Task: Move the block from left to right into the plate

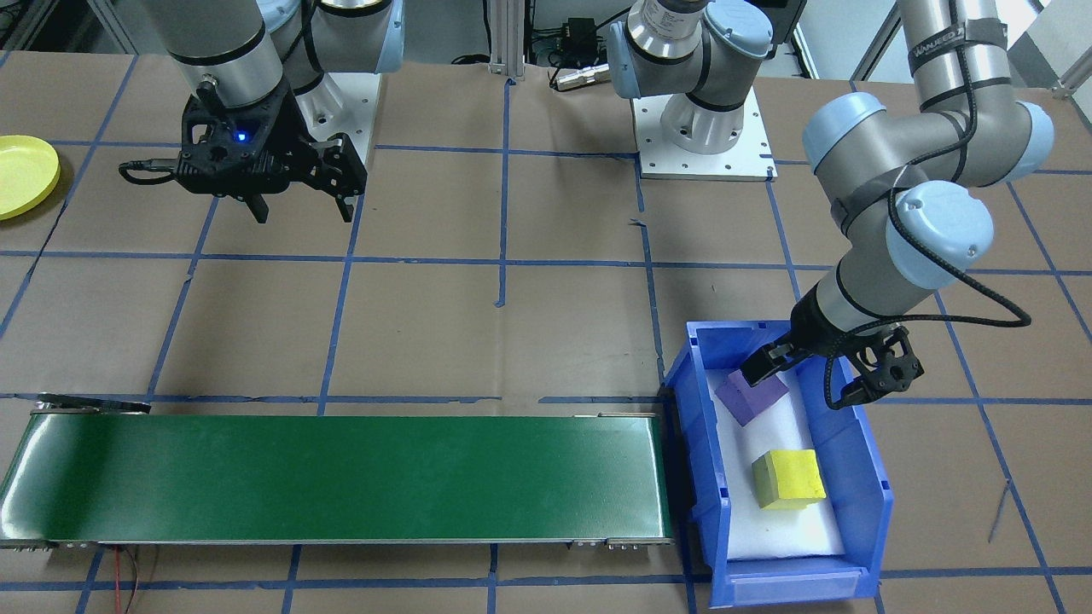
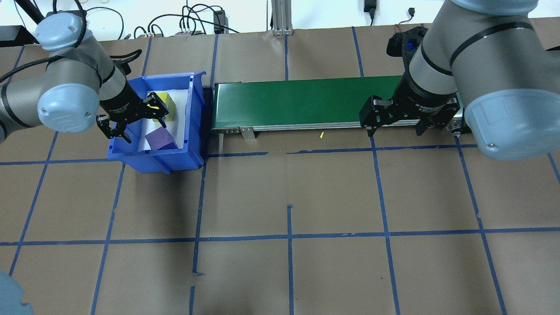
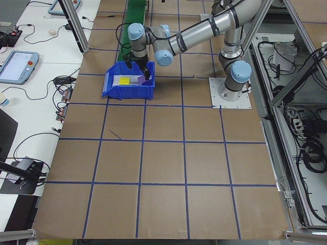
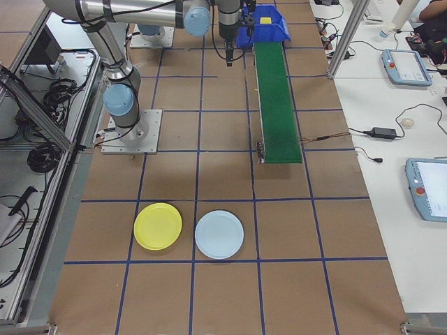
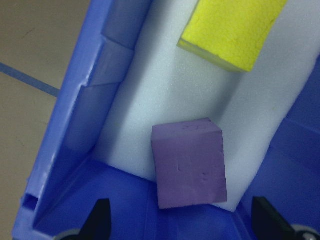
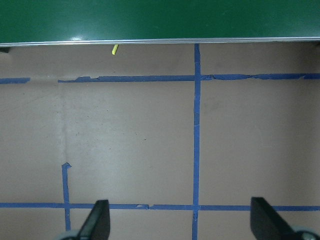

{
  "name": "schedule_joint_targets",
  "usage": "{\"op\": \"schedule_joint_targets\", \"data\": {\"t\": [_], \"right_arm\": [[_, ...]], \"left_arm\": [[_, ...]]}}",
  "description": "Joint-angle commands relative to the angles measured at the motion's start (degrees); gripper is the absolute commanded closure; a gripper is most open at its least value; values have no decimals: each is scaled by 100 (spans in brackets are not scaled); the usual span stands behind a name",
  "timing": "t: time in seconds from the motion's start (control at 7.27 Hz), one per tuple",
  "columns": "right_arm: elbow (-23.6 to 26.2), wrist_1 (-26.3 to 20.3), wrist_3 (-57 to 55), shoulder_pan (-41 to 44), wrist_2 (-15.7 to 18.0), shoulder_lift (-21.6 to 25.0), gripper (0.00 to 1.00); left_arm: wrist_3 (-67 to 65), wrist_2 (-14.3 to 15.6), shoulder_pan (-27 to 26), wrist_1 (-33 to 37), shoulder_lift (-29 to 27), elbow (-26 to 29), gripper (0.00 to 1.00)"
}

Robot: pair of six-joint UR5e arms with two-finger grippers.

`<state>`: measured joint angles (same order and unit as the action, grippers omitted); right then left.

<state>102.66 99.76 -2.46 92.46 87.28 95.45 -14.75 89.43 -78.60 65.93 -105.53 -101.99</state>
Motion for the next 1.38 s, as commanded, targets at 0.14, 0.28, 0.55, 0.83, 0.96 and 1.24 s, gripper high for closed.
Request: {"op": "schedule_joint_targets", "data": {"t": [0.14,0.28,0.55,0.83,0.96,1.24], "right_arm": [[0,0,0,0,0,0,0],[0,0,0,-9,0,0,0],[0,0,0,0,0,0,0],[0,0,-9,0,0,0,0],[0,0,-9,0,0,0,0],[0,0,-9,0,0,0,0]], "left_arm": [[51,-13,-6,-151,-230,-84,2],[42,-65,-6,-238,-388,-93,5],[112,-224,-6,-327,-495,-137,23],[490,-180,-6,-327,-512,-120,65],[516,-197,-6,-379,-460,37,72],[517,-145,-172,293,-84,616,74]]}}
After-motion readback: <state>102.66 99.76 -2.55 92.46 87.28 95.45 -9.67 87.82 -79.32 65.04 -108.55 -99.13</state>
